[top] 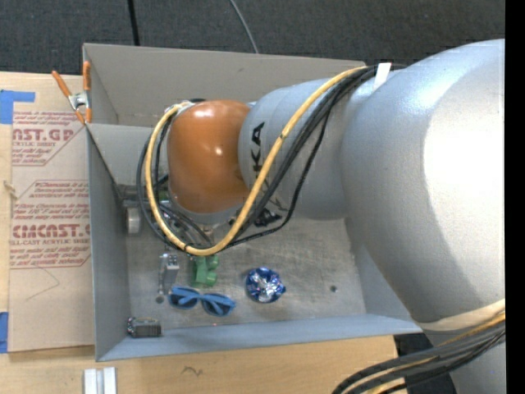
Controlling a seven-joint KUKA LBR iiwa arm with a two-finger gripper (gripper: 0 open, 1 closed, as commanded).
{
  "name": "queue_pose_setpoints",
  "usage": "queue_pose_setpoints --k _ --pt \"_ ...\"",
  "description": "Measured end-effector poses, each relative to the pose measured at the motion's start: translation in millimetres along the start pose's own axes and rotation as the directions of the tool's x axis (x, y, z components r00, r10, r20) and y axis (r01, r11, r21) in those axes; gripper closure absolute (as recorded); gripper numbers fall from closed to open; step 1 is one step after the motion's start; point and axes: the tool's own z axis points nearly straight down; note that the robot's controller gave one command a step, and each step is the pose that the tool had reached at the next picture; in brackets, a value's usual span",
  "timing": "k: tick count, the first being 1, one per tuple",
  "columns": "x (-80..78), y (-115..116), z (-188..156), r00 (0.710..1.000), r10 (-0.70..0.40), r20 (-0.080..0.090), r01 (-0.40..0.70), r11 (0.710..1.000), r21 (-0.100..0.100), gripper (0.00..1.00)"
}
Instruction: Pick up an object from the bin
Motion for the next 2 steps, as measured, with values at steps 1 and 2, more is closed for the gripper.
queue_pose_setpoints --k 1,2 --pt "43.8 -40.9 58.3 0.987 -0.163 0.009 0.163 0.987 0.0 0.0" --pt "43.8 -40.0 56.7 0.987 -0.163 0.006 0.163 0.987 0.0 1.0"
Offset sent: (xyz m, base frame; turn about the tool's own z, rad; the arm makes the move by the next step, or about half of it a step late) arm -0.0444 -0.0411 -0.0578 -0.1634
